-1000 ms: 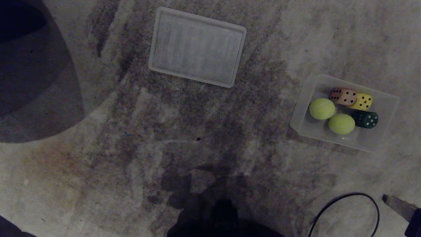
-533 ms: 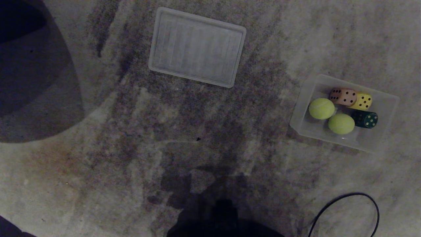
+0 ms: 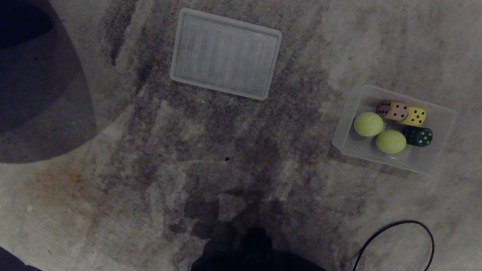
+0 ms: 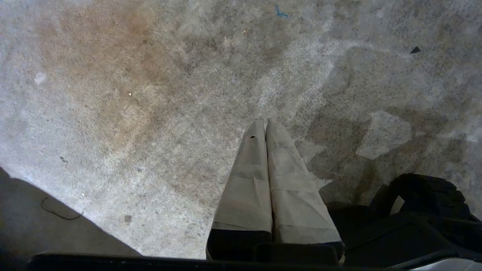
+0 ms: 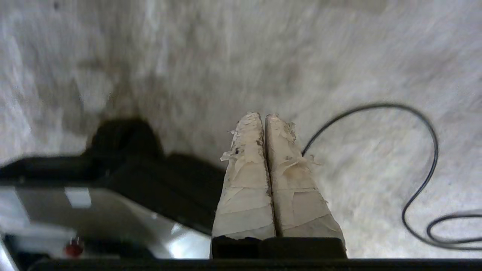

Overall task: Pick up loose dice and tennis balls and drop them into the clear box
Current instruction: Pick up toys out of the box

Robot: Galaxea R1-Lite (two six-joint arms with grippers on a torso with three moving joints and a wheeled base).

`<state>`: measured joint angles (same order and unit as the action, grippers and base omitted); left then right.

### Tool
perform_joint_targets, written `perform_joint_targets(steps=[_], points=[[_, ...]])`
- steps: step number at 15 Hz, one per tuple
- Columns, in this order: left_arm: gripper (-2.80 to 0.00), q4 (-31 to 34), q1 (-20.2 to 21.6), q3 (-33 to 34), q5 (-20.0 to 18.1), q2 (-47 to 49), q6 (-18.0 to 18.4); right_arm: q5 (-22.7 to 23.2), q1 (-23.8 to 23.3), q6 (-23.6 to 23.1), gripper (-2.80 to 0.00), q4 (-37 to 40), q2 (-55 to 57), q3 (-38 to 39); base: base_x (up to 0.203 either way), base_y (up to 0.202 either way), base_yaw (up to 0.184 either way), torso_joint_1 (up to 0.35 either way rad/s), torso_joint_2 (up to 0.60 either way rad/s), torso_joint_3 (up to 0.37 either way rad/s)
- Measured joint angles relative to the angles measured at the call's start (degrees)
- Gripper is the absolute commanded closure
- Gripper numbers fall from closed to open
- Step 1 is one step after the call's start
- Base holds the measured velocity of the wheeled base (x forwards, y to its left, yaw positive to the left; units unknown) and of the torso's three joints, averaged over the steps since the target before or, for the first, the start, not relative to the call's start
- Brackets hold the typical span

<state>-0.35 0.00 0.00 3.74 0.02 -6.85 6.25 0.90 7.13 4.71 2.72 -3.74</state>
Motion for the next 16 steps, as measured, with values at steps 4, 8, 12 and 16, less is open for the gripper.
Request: perform_joint_targets(steps=[4,8,12,16], points=[[0.00,-0.02,0.00,0.00,0.00,0.00,-0.01,-0.35,-0.13,0.61,0.00,-0.05,-2.28,0.05,0.000,0.000,0.000,0.000,0.00,0.000],[0.00,-0.05,0.00,0.00,0.00,0.00,0.04,-0.80,-0.13,0.62,0.00,-0.08,-2.76,0.11,0.000,0.000,0.000,0.000,0.00,0.000],[0.00,0.02,0.00,0.00,-0.09,0.00,0.22,0.91,-0.13,-1.40,0.00,0.24,-2.85,0.00,0.000,0.000,0.000,0.000,0.00,0.000],[0.00,0.05,0.00,0.00,-0.23,0.00,0.43,-1.63,-0.13,3.10,0.00,0.37,-2.88,-0.05,0.000,0.000,0.000,0.000,0.00,0.000]])
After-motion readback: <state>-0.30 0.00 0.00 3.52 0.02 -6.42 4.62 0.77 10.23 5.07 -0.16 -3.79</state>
